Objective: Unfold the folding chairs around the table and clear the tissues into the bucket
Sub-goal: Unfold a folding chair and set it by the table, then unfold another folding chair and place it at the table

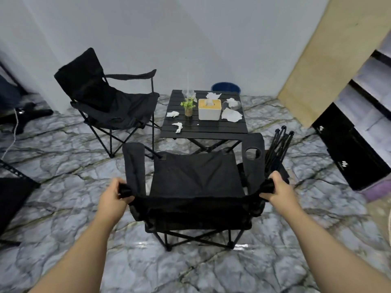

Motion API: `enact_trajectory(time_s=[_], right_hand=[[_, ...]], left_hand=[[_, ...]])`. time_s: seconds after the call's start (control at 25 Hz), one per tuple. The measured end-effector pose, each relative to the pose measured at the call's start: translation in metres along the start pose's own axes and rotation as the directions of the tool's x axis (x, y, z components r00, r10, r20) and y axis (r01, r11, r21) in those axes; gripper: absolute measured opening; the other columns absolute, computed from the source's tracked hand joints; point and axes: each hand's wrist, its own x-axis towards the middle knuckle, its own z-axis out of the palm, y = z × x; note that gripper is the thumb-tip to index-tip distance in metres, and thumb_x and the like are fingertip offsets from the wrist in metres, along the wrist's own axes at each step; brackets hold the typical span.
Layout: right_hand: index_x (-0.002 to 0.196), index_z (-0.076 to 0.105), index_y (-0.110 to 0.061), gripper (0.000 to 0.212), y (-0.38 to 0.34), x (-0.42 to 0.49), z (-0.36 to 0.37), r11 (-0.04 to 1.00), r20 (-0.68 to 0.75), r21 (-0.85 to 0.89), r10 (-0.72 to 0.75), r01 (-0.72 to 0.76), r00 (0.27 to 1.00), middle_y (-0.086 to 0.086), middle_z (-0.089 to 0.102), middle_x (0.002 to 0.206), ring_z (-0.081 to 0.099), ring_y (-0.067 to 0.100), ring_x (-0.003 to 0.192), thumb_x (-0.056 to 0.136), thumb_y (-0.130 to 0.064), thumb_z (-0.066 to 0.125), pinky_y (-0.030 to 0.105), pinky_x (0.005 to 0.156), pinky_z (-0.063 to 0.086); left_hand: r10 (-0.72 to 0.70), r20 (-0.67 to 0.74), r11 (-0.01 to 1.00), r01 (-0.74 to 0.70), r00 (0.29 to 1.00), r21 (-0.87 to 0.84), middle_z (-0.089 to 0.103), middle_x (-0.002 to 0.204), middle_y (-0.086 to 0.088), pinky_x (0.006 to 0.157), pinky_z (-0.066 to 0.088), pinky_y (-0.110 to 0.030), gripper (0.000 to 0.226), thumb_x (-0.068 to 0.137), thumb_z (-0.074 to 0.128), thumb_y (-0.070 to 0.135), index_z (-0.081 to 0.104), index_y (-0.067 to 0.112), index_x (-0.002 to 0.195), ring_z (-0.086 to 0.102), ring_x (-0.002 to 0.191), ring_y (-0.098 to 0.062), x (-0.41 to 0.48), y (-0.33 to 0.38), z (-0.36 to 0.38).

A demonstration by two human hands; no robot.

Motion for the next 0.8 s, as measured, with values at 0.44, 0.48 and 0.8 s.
enact_trajectory(time_s=[0.44, 0.48, 0.8], right_hand=[[0.104, 0.046, -0.025, 0.032, 0.019, -0.048, 0.035, 0.995, 0.027, -0.1, 0.021, -0.018, 0.999, 0.006, 0.057, 0.117, 0.053, 0.024, 0.099, 0.086, -0.005, 0.065, 0.037, 0.078, 0.045], [0.113, 0.047, -0.023, 0.037, 0.019, -0.049, 0.034, 0.994, 0.042, -0.11, 0.027, -0.022, 0.999, 0.005, 0.054, 0.126, 0.051, 0.024, 0.105, 0.086, -0.008, 0.066, 0.035, 0.081, 0.043], [0.142, 0.036, -0.018, 0.057, 0.038, -0.079, 0.008, 0.981, -0.041, 0.053, 0.191, -0.189, 0.981, 0.008, 0.04, 0.148, 0.042, 0.025, 0.132, 0.091, -0.025, 0.06, 0.04, 0.106, 0.04]], left_hand=[[0.217, 0.215, 0.782, -0.302, 0.952, 0.545, 0.056, 0.102, 0.002, 0.098, 0.035, -0.048, 0.03, 0.075, 0.072, 0.023, 0.055, 0.028, 0.099, 0.05, 0.108, -0.028, -0.018, -0.037, -0.016], [0.26, 0.261, 0.674, -0.368, 0.93, 0.64, 0.055, 0.107, 0.005, 0.109, 0.021, -0.051, 0.032, 0.074, 0.07, 0.038, 0.055, 0.032, 0.101, 0.047, 0.114, -0.025, -0.018, -0.035, -0.016], [0.434, 0.511, 0.633, -0.655, 0.742, 0.413, 0.063, 0.112, 0.001, 0.1, 0.038, -0.046, 0.034, 0.088, 0.047, 0.046, 0.052, 0.027, 0.116, 0.055, 0.109, -0.023, -0.051, 0.077, 0.118]])
